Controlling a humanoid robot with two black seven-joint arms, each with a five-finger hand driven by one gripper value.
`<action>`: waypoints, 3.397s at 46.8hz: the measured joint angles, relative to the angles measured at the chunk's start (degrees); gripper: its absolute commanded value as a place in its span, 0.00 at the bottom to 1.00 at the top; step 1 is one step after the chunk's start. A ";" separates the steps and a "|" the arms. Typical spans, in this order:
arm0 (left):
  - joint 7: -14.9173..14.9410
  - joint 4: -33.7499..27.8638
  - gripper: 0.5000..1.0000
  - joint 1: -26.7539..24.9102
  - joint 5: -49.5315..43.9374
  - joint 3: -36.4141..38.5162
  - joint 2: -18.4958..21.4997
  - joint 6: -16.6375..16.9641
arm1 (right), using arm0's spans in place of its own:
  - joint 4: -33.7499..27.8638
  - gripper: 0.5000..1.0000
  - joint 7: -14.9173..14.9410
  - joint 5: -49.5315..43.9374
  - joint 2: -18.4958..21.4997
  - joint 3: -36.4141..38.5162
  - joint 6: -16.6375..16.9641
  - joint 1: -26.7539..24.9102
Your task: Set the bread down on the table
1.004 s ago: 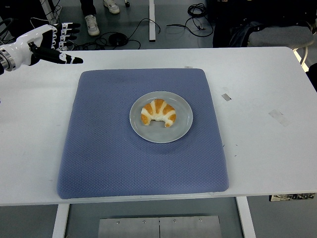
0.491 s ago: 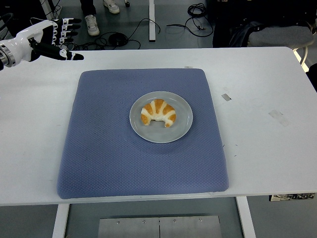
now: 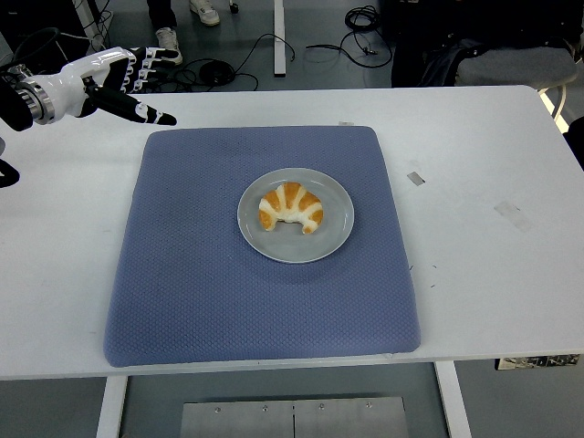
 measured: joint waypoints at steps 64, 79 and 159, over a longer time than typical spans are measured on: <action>6.38 -8.33 0.91 -6.73 11.20 8.89 -11.85 0.52 | 0.00 1.00 -0.03 0.00 0.00 0.00 0.02 -0.01; 9.10 -8.47 0.85 -6.49 13.71 10.36 -12.63 0.27 | 0.00 1.00 -0.02 0.01 0.00 0.00 0.02 0.00; 8.89 -10.54 0.74 -5.00 18.71 15.81 -16.39 9.89 | 0.00 1.00 -0.02 0.00 0.00 0.00 0.02 0.00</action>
